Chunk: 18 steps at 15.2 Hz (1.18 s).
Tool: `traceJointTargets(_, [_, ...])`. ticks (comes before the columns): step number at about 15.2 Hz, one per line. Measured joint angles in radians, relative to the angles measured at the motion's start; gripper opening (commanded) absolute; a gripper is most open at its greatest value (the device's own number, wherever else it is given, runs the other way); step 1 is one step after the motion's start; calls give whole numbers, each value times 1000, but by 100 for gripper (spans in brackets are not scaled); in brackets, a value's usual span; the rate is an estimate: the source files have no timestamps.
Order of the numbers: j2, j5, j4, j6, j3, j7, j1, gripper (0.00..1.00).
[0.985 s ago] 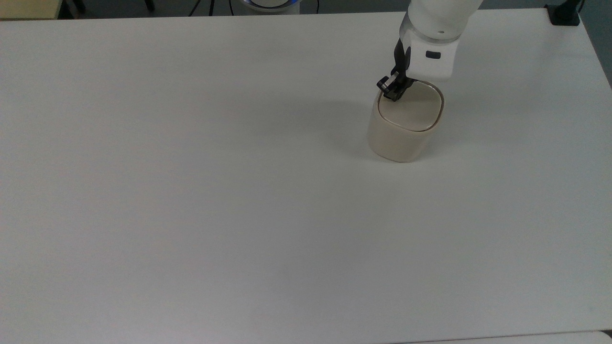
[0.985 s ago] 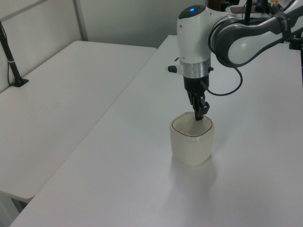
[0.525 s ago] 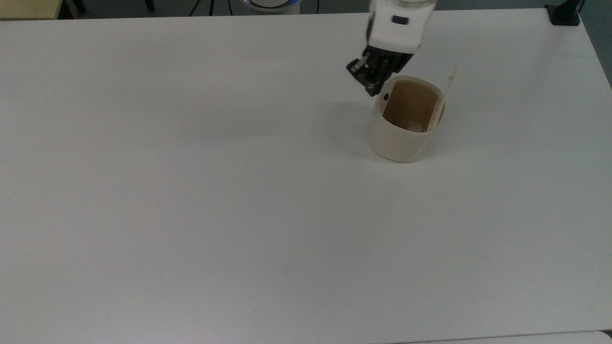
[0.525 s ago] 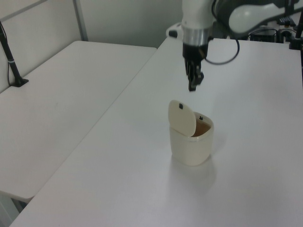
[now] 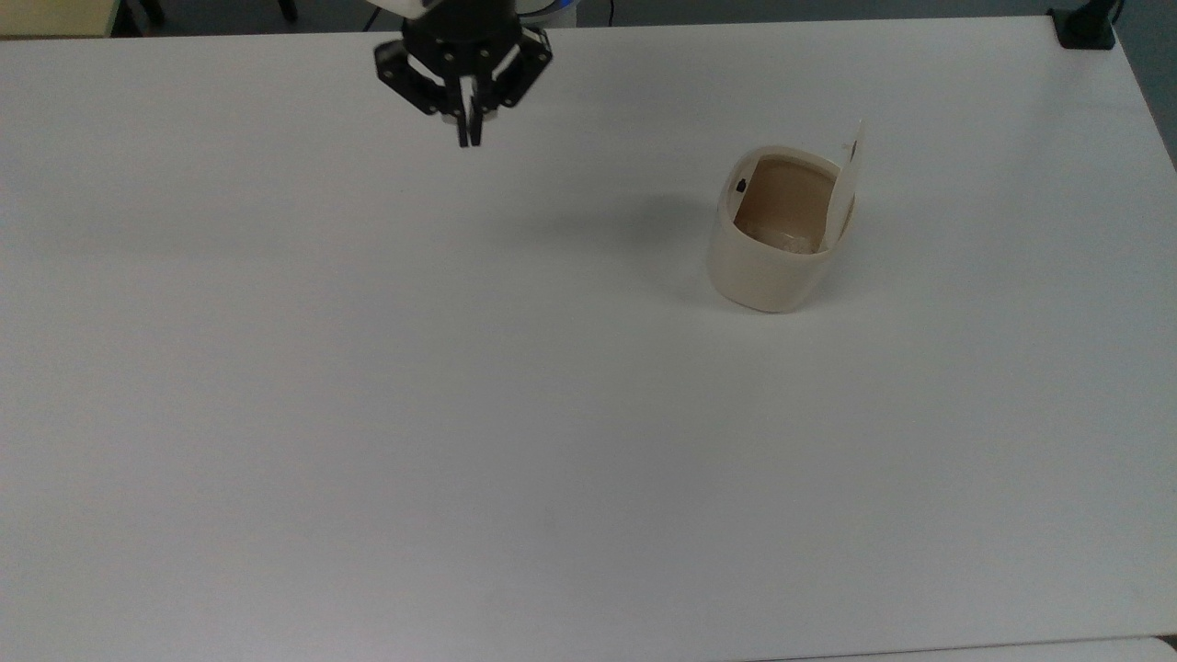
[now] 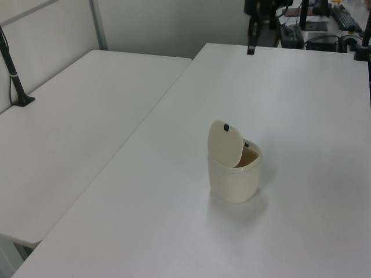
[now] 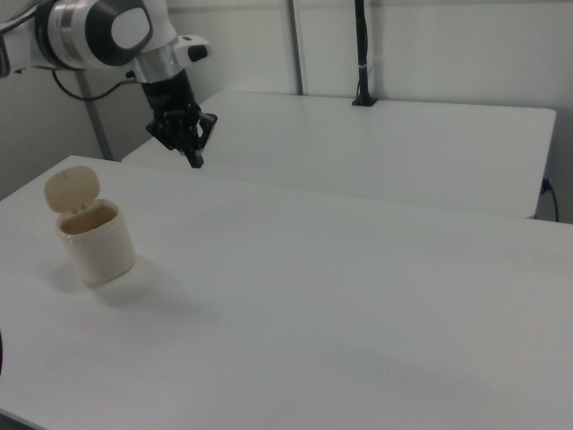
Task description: Open the trash bin
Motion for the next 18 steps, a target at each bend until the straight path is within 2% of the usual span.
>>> traceJointTargets(2, [-25,0,13,-74,-1,3,-44,18])
traceJointTargets(4, [-42,1,30,-126,-1,4,-85,31])
traceJointTargets(5, [-49,2,34,-139,-1,4,-98,44])
traceJointTargets(6, [-54,2,34,-143,-1,5,-103,64])
traceJointTargets(8, [-55,2,34,-144,1,17,-104,94])
traceJointTargets(9, [-55,2,33,-144,3,21,-104,100])
traceJointTargets(18, [-55,2,33,-155,9,23,-102,100])
